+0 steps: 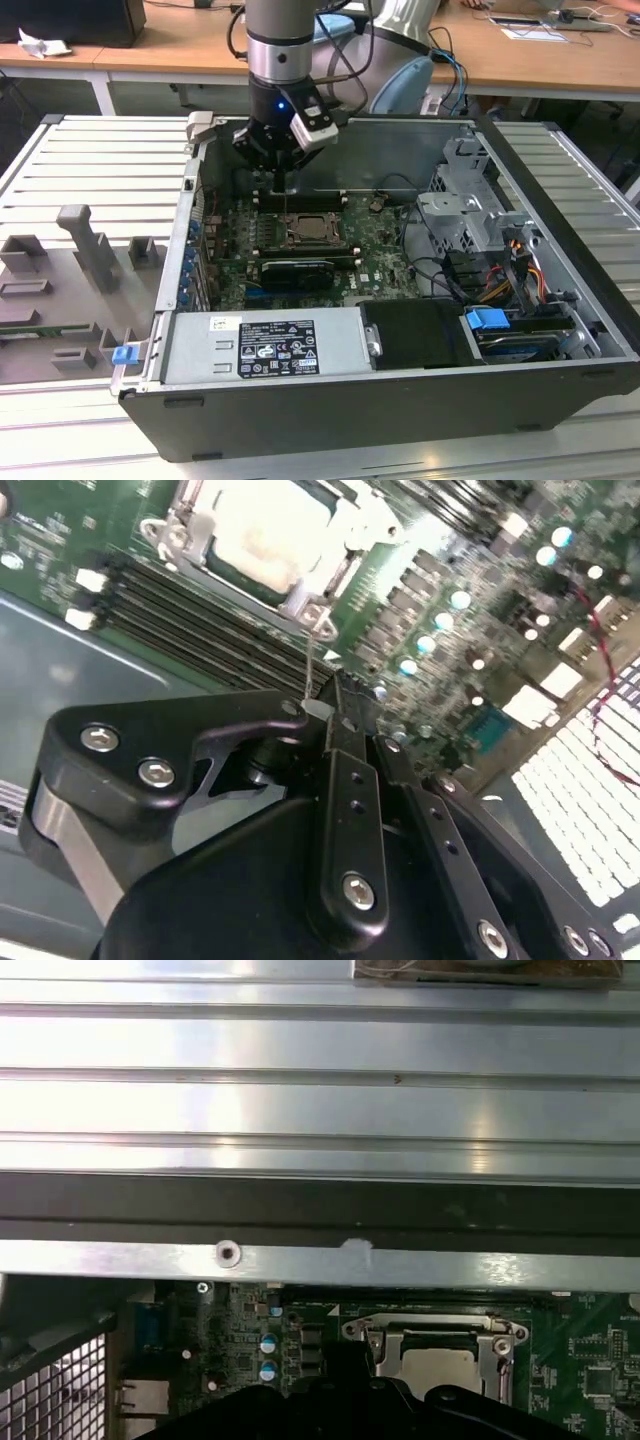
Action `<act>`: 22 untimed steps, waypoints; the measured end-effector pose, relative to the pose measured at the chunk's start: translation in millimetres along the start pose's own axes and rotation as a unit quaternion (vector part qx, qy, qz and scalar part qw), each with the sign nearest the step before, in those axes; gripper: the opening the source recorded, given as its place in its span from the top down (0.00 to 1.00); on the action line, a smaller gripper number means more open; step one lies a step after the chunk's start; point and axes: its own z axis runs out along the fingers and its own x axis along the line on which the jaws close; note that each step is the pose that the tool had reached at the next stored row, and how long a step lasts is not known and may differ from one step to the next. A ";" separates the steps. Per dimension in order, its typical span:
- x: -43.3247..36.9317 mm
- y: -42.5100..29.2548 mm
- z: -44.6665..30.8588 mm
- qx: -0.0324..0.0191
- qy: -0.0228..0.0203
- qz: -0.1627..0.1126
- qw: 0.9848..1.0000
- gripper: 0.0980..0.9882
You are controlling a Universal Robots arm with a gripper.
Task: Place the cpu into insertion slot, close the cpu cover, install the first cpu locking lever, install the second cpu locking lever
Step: 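Install the first cpu locking lever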
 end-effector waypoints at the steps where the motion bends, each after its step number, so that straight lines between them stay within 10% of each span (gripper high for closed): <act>1: -4.8 0.1 0.1 0.000 0.000 0.000 1.000 0.99; 7: -26.4 -0.2 1.8 -0.001 0.000 0.000 1.000 0.99; 9: -26.4 -1.4 1.9 -0.025 0.000 0.000 1.000 0.99; 11: -26.4 -3.0 2.4 -0.037 -0.001 0.000 0.999 0.99; 22: -28.7 -5.3 8.5 -0.038 -0.001 0.007 0.999 0.99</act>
